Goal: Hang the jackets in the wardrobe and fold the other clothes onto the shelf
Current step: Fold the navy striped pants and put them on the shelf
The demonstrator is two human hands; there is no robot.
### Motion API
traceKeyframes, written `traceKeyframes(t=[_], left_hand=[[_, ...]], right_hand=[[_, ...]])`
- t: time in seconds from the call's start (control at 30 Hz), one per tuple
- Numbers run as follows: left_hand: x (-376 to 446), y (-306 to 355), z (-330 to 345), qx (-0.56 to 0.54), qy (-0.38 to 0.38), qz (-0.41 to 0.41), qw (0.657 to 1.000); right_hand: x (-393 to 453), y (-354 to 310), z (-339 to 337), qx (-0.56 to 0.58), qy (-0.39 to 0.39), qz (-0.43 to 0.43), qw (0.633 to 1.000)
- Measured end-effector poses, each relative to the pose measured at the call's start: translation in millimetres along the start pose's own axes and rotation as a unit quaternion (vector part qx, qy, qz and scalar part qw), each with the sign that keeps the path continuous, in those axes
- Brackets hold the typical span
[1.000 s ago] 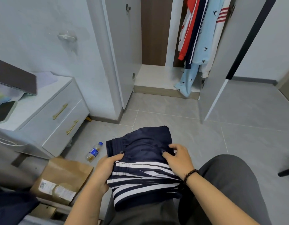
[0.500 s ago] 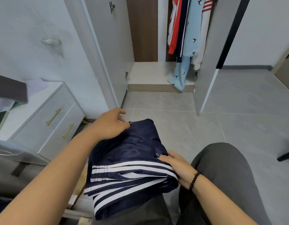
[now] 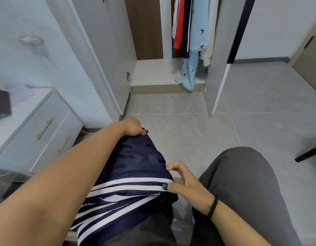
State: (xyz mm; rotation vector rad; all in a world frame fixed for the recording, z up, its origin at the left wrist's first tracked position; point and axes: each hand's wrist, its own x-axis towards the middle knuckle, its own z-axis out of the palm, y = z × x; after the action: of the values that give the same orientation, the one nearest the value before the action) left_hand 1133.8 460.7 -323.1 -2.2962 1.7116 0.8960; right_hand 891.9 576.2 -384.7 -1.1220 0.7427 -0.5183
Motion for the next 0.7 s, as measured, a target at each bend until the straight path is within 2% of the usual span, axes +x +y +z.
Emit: traceKeyframes(t=[0.1, 0.23, 0.43, 0.5, 0.57, 0.7], left_hand=[[0.8, -18.5, 3.1, -0.076, 0.02, -0.005, 0.997], [0.6, -37.6, 6.8, -0.201, 0.082, -0.006, 0.976], [1.4, -60.9, 11.8, -0.278, 0.199, -0.034, 0.939], [2.0, -66.7, 14.9, -0.273, 0.224, -0.045, 0.934], [-0.5, -66.5, 17.9, -0.205, 0.25, -0.047, 0.945], [-16.2, -54.4, 22.9, -0.095, 0.301, -0.029, 0.949]], right_hand=[[-1.2, -0.9, 4.4, -0.066, -0.021, -0.047, 0.996], [5.3, 5.4, 16.3, -0.142, 0.036, -0.122, 0.982], [11.8, 15.2, 18.9, -0.168, 0.149, -0.228, 0.947], [9.5, 15.4, 18.6, -0.156, 0.163, -0.238, 0.945], [7.8, 16.6, 19.1, -0.159, 0.167, -0.235, 0.944], [5.9, 18.5, 16.3, -0.157, 0.124, -0.14, 0.97]])
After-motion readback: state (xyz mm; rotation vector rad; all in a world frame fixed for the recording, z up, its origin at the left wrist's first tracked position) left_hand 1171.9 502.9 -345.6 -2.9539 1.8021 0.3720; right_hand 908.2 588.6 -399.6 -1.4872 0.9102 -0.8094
